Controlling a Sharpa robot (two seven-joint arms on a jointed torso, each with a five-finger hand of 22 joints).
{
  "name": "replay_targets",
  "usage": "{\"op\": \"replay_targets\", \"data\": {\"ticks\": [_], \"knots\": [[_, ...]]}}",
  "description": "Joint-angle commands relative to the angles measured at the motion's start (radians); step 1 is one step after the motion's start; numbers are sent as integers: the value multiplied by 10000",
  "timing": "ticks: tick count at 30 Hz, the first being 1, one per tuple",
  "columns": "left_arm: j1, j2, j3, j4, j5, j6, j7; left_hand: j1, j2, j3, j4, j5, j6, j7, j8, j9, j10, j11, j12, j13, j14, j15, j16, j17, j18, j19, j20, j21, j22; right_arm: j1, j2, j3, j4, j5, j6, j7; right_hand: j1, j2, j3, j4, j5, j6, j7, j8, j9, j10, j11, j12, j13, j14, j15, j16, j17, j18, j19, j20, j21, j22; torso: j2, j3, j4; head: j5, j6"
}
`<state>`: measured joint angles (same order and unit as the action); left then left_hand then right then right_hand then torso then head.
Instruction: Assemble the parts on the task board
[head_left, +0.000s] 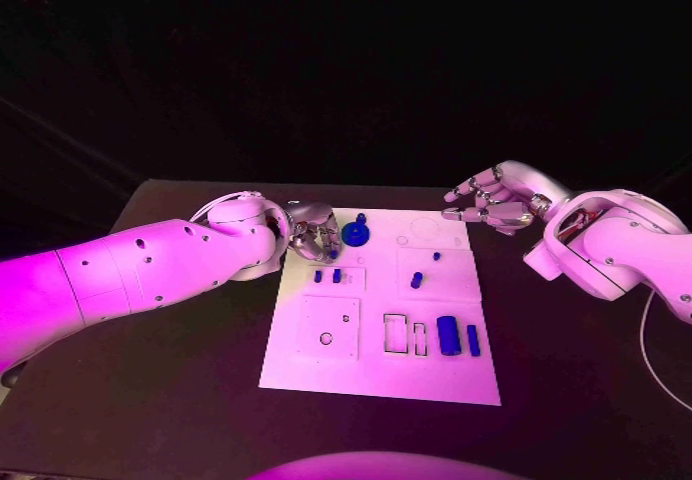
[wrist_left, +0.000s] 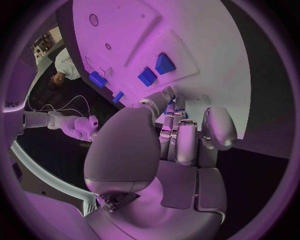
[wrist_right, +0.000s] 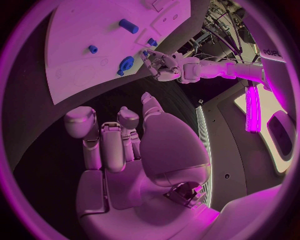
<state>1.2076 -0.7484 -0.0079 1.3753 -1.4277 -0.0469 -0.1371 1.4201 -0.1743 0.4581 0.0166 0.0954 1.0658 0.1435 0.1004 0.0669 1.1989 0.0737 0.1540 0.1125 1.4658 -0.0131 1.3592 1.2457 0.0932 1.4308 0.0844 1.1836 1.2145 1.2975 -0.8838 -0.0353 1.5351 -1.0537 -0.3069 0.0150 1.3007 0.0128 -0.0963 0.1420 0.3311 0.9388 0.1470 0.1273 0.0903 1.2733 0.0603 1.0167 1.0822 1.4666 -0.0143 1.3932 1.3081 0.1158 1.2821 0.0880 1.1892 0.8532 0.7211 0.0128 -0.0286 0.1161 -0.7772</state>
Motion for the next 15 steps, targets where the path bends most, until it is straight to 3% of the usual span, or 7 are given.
{"op": "replay_targets", "data": {"ticks": [1, 15], "knots": [[-11, 27, -1, -5, -45, 40, -2, -174, -25, -24, 47, -49, -236, 64, -150, -23, -274, 80, -168, -74, 256, 96, -62, -72, -41, -62, 75, -93, -48, -5, 6, 3, -11, -2, 94, 67, 72, 42, -40, 13, 59, 3, -43, 63, -16, -28, -66, 36, -5, 543, -97, -42, 190, 136, 4, -85, -30, -10, 1, -1, -2, -7, -7], [-19, -105, -3, 2, -12, -62, -44, -220, -47, 45, 58, 60, -369, 176, -252, 9, -586, 208, -370, -171, 187, 202, -159, -252, 30, -210, 187, -403, -282, -5, 5, 3, -79, 5, 151, 44, 77, 50, -46, 20, 64, 3, -43, 66, -17, -40, -66, 14, -27, 538, -97, -60, 169, 139, -4, -85, -44, -33, -5, -9, -4, -20, -5]]}}
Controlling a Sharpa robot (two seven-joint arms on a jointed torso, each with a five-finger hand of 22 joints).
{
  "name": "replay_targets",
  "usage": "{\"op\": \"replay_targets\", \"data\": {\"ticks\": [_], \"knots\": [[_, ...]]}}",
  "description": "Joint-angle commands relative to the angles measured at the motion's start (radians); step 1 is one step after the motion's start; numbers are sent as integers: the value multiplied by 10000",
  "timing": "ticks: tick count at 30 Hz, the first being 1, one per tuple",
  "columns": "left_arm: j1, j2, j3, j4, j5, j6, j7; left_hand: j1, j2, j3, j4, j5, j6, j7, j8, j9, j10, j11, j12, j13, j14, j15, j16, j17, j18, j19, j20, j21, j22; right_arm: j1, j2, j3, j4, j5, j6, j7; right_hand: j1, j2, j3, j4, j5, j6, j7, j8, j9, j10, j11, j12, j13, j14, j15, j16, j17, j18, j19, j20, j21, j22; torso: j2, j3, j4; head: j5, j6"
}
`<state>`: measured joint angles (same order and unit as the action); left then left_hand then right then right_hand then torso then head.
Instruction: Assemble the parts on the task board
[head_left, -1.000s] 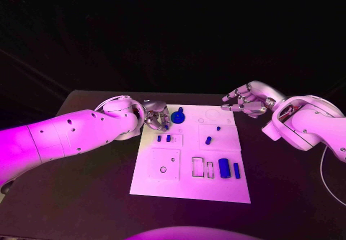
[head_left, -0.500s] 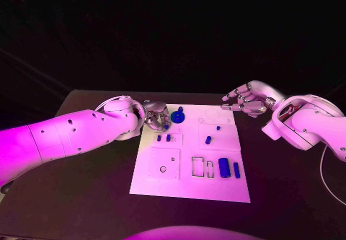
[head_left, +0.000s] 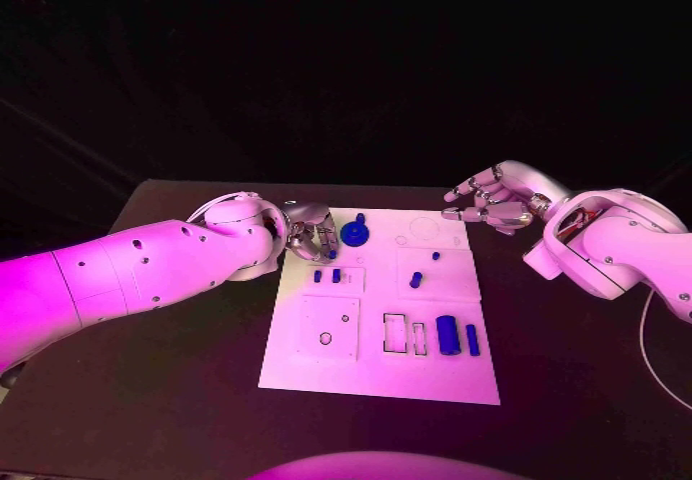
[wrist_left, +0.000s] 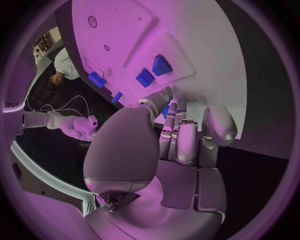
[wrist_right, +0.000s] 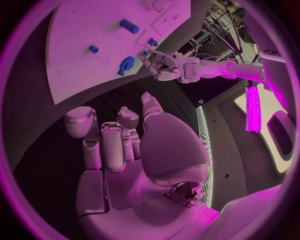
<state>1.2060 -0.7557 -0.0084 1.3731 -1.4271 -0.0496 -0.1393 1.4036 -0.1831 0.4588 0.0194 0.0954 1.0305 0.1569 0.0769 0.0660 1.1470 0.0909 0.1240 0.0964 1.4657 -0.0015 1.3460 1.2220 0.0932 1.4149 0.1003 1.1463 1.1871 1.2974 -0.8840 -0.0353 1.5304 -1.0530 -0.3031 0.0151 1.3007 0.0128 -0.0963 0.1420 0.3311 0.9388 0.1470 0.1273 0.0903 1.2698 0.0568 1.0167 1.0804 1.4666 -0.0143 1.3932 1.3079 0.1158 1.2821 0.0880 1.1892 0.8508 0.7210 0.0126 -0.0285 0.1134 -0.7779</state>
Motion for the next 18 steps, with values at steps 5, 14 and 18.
{"op": "replay_targets", "data": {"ticks": [5, 14, 18], "knots": [[-3, -193, 7, 90, 47, -108, -3, -16, 38, 90, -4, 119, 26, 55, 0, 31, -82, 47, -81, -20, 168, 93, -63, -80, 51, -84, 44, -105, -65, -6, 15, 3, -154, -103, 140, -82, 183, 52, -46, -11, 78, -5, -41, 74, -23, -531, -31, -852, -749, 443, -95, -351, -175, 239, -263, -81, -393, -586, -8, -12, -8, -15, 33], [8, -693, 44, 308, 3110, -1033, 1127, 91, 88, 425, -121, 155, 38, 134, -25, 31, -137, 107, -107, -65, -145, 136, -619, -871, 254, -499, 98, -1030, -821, -31, 32, 3, -287, -1970, 580, -496, 1653, -2, 950, -636, -402, 448, 11, 134, -48, -2148, 79, -5759, -5017, 366, -95, -921, -740, 365, -492, -72, -1113, -1566, -8, -6, 8, -78, 91], [11, -927, 47, 448, 6350, -2056, 2537, -8, 178, 602, -100, 132, 26, 230, -41, 34, -305, 185, -85, -134, -1211, 207, -2355, -3110, 723, -1751, 158, -3485, -2799, -96, 112, 1, -269, -3748, 837, -744, 1901, -226, 1559, -807, -484, 901, -156, 123, -58, -1838, -14, -6876, -6289, 375, -108, -1033, -843, 372, -396, -89, -1118, -1542, -6, -3, -2, -172, 168]]}}
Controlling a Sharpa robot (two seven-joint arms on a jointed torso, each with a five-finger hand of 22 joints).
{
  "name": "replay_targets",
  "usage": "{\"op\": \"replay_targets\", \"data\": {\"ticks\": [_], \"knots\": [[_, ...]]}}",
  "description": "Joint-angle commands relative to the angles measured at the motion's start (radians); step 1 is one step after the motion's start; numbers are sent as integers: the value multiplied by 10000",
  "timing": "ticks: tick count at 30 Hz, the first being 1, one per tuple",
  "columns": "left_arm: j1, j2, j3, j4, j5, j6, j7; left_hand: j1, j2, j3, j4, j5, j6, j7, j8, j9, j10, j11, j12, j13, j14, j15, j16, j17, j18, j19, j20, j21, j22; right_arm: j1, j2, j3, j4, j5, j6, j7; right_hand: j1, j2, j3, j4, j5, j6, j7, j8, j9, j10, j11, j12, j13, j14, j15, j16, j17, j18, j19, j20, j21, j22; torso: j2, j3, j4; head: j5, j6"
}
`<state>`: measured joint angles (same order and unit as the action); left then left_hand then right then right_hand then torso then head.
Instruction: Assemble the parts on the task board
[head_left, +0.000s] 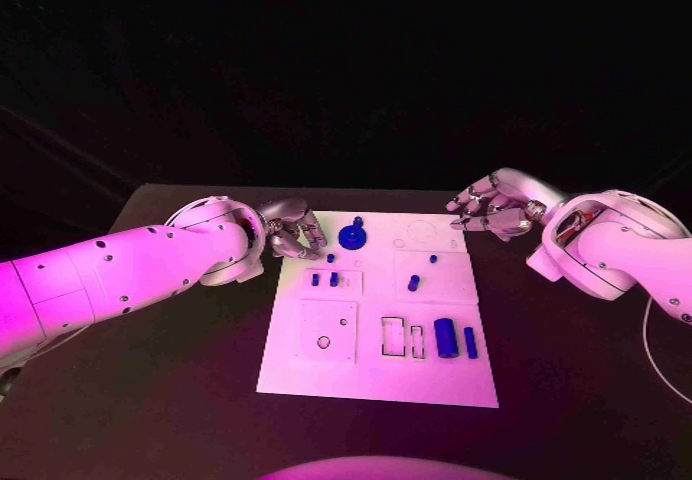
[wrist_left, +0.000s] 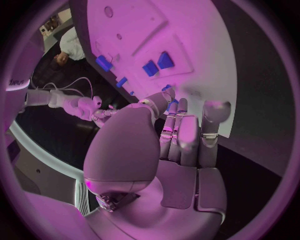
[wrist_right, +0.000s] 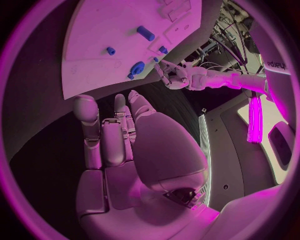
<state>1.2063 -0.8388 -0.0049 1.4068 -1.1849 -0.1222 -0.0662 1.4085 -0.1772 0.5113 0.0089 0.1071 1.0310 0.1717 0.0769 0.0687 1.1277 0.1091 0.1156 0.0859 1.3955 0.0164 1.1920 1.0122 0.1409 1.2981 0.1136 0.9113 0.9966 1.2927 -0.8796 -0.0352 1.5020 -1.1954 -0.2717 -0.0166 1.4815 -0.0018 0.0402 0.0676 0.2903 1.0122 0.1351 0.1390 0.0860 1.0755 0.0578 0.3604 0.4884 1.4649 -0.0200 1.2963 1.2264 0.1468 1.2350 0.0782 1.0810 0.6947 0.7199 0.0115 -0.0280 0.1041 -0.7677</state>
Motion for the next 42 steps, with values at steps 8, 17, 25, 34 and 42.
{"op": "replay_targets", "data": {"ticks": [8, 17, 25, 34, 42], "knots": [[0, -383, -31, 643, 10705, -2145, 4120, -294, 323, -57, 81, 2, 53, 72, 13, 31, -31, -11, 352, 3, -1472, 36, -2282, -2830, 432, -1338, 73, -2495, -1888, -320, 502, -67, 0, -5265, 1097, -1052, -109, -537, 1236, -152, -541, 581, -153, -198, -69, 162, 11, -1452, -1995, 436, 27, -138, -93, 43, 198, 65, -44, 28, 13, 15, -6, -288, 187], [-20, -476, -78, 959, 12304, -2070, 4593, -306, 343, -162, 38, 9, 32, 63, 20, 28, -4, -34, 483, 31, -1586, 22, -2462, -3103, 432, -1349, 55, -2591, -1953, -635, 945, -134, -185, -6415, 1300, -1180, -279, -743, 2009, -282, -2329, 476, -156, -638, -136, 131, 55, -2061, -3046, 394, 10, -460, -464, 60, 224, 85, -176, -125, 14, 17, 2, -372, 200], [-24, -484, -93, 1050, 12452, -1989, 4583, -234, 410, -182, -44, 38, 29, 73, 36, 29, -38, -32, 566, 42, -1693, 15, -2606, -3312, 430, -1364, 42, -2669, -2005, -805, 1248, -148, -355, -6613, 1492, -1089, -370, -751, 2415, -381, -2334, 649, -209, -701, -115, 271, -10, -2227, -3457, 411, -132, -510, -529, 66, 266, -41, -196, -139, 17, 8, 6, -380, 174], [-28, -515, -98, 1085, 12445, -1879, 4484, -218, 423, -189, -71, 49, 20, 88, 38, 28, -61, -24, 588, 43, -1747, 16, -2689, -3431, 429, -1367, 38, -2691, -2020, -864, 1384, -151, -539, -6766, 1599, -1082, -499, -673, 2889, -451, -2340, 850, -226, -702, -89, 486, -40, -2318, -3772, 425, -163, -533, -565, 53, 309, -87, -196, -126, 9, 10, -4, -386, 127], [-31, -515, -109, 1072, 12410, -1725, 4330, -212, 449, -199, -95, 62, 19, 102, 46, 29, -84, -14, 622, 45, -1826, 24, -2799, -3581, 425, -1381, 38, -2727, -2041, -956, 1522, -154, -654, -6834, 1626, -1014, -630, -585, 3326, -521, -2369, 1026, -277, -697, -63, 678, -76, -2392, -3994, 439, -231, -554, -609, 46, 348, -130, -186, -104, 17, 19, -7, -355, 114]]}}
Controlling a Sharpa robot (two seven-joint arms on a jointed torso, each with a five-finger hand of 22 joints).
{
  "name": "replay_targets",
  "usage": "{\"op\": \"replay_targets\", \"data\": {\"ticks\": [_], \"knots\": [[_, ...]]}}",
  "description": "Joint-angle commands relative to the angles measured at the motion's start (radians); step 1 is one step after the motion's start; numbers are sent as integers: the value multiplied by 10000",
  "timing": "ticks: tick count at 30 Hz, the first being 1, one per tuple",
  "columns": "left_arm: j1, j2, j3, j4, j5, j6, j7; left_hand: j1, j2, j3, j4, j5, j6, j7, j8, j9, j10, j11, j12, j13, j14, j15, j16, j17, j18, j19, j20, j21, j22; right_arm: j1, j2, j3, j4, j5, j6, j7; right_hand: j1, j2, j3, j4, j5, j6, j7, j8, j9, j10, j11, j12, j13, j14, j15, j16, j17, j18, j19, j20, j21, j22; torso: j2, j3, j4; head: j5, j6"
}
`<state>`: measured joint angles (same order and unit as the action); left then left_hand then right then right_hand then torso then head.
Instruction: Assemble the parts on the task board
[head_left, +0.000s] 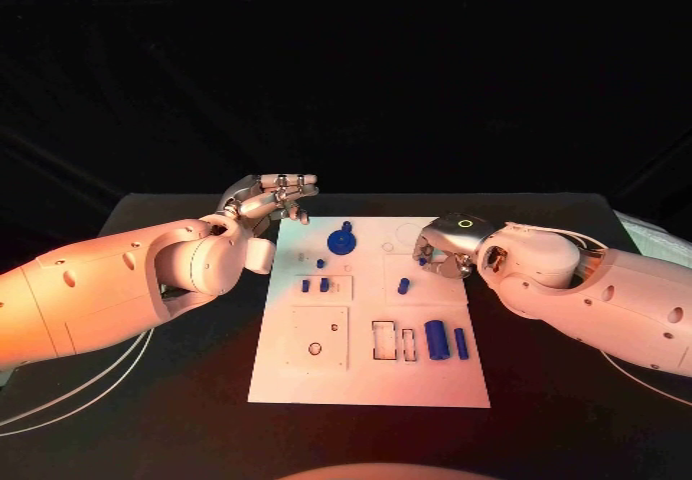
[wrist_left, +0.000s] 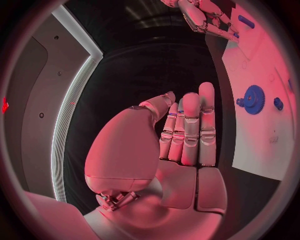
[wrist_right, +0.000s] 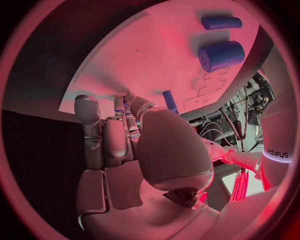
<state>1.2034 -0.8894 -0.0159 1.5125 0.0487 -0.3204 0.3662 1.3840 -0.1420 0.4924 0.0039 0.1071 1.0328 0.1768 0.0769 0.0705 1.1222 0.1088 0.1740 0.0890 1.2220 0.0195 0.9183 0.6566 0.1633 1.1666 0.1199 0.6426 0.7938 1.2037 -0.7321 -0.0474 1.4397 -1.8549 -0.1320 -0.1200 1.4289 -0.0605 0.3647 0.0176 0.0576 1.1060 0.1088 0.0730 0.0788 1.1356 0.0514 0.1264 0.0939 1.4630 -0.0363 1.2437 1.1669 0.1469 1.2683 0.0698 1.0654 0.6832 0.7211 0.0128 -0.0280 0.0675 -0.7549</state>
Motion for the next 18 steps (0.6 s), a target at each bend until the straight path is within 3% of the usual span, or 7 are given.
{"op": "replay_targets", "data": {"ticks": [1, 12, 18], "knots": [[-2, -10, 1, 15, 72, 270, -6, 34, 97, -11, -46, 63, 0, 52, 46, 11, -29, -10, 38, 13, -91, -8, -62, -26, 202, -66, -25, -40, -14, -73, 62, -32, -46, -240, 231, 27, -129, 15, 135, -29, -50, 118, -17, -32, 15, 106, -14, -60, -75, 460, -74, -27, -15, 43, 21, -52, -29, 13, 7, 4, -6, 12, -13], [-3, -11, -4, 2, 66, 313, -96, 25, 104, -29, -62, 65, -12, 60, 46, 9, -57, -1, 62, 13, -123, -1, -90, -61, 199, -83, -22, -74, -34, -93, 154, -32, -142, -147, 286, 91, -327, 229, 564, -134, -78, 632, -119, 140, 150, 649, -122, -31, -209, 496, -110, 54, 45, 12, 130, -89, 78, 188, 6, 1, -9, 11, -48], [-4, -12, -5, 0, 66, 336, -145, 27, 108, -36, -75, 67, -22, 63, 45, 7, -77, 3, 73, 12, -137, 1, -103, -79, 199, -90, -21, -91, -44, -95, 158, -32, -158, -64, -422, 38, -427, 288, 705, -199, -88, 765, -143, 186, 221, 909, -157, -54, -230, 501, -84, 8, -46, -35, 238, -91, 221, 406, -5, -3, -13, -2, -73]]}}
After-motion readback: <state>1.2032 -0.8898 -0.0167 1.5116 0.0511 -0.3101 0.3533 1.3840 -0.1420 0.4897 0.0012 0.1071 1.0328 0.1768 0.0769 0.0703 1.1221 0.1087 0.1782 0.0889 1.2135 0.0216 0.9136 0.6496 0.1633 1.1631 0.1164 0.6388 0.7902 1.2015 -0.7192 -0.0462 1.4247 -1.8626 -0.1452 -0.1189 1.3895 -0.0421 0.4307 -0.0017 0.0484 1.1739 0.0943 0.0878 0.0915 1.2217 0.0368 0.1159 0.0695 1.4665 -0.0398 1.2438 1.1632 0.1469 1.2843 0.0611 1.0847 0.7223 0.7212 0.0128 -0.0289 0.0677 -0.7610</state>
